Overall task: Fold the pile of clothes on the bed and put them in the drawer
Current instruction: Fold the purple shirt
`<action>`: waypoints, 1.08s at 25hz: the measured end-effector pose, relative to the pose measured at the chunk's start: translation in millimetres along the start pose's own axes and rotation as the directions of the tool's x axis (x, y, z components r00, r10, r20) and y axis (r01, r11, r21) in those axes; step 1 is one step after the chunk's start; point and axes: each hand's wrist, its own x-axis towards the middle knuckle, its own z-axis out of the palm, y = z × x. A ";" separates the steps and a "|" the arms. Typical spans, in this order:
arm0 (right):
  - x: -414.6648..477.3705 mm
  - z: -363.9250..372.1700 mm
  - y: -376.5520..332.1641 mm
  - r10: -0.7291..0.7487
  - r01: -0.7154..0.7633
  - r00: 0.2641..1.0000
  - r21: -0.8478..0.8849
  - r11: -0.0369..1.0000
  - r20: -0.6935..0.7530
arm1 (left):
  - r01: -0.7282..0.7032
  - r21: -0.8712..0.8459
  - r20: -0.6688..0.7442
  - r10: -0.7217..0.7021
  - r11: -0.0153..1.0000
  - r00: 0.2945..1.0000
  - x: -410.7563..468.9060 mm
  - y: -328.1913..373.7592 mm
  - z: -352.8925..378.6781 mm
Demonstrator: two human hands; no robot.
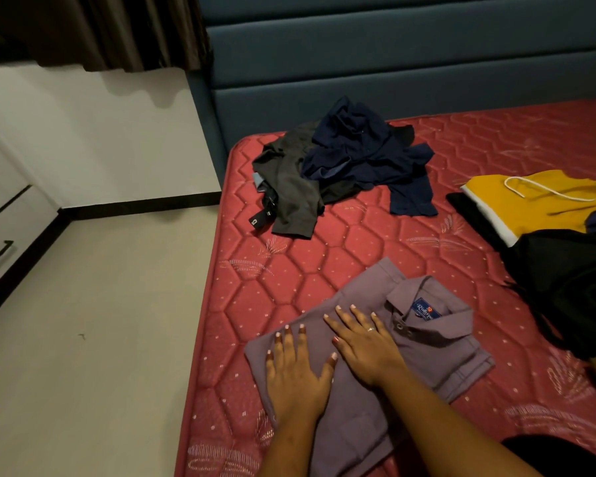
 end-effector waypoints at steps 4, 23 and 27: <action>3.1 -10.4 -3.5 0.062 -0.061 0.991 -0.012 0.998 0.123 | 0.170 -0.031 0.016 -0.169 0.985 0.985 -3.5 -10.0 -6.1; -60.8 4.0 2.7 0.042 -0.036 0.996 0.069 0.997 -0.076 | -0.019 -0.074 -0.212 0.003 0.997 0.977 -54.2 -7.8 7.8; -62.5 2.4 9.8 0.147 -0.143 0.987 0.059 0.988 -0.065 | -0.277 0.082 -0.181 0.288 0.957 0.941 -68.4 -14.3 8.4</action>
